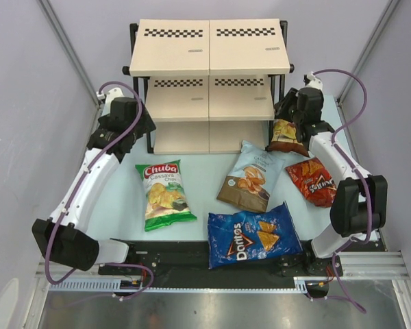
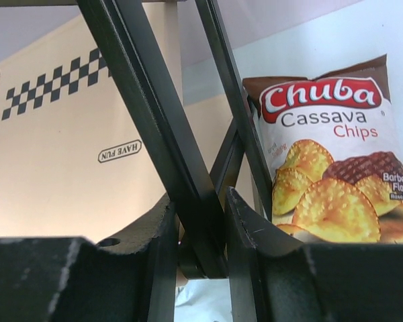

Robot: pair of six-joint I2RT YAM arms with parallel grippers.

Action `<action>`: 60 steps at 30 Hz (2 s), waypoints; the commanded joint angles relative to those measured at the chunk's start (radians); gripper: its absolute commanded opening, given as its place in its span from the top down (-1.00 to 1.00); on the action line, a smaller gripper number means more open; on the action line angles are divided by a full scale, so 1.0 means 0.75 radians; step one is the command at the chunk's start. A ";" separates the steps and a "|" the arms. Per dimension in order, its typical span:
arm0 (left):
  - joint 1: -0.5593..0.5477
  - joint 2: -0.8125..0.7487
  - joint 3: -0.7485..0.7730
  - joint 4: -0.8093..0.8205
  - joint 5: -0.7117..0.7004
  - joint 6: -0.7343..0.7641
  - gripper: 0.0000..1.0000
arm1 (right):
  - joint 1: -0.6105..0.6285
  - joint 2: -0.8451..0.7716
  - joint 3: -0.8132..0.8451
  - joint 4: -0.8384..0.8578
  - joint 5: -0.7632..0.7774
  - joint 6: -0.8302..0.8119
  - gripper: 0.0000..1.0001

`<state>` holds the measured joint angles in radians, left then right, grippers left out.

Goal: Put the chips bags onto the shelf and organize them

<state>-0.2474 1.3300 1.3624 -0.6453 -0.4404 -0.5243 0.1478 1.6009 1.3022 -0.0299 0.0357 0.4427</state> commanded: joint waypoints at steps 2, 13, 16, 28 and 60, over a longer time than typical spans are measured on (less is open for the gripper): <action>0.011 -0.066 -0.039 0.036 0.070 -0.007 -0.99 | -0.029 0.054 0.076 0.077 -0.011 0.173 1.00; -0.339 -0.006 0.057 0.118 0.090 0.339 -0.96 | -0.033 -0.064 0.164 -0.117 0.006 0.173 -0.54; -0.347 0.016 0.049 0.169 0.266 0.368 -0.97 | -0.036 -0.103 0.166 -0.187 0.018 0.179 -0.57; -0.408 0.065 -0.121 0.284 0.667 0.317 -0.87 | -0.058 -0.316 0.186 -0.737 0.235 0.138 -0.62; -0.423 0.720 -0.231 0.817 1.375 0.051 -0.97 | 0.044 -0.439 -0.182 -0.864 -0.555 -0.046 -0.57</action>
<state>-0.6212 1.8393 1.1797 -0.1215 0.5365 -0.4885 0.1696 1.2808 1.1625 -0.7143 -0.3401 0.3912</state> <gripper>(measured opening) 0.991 0.790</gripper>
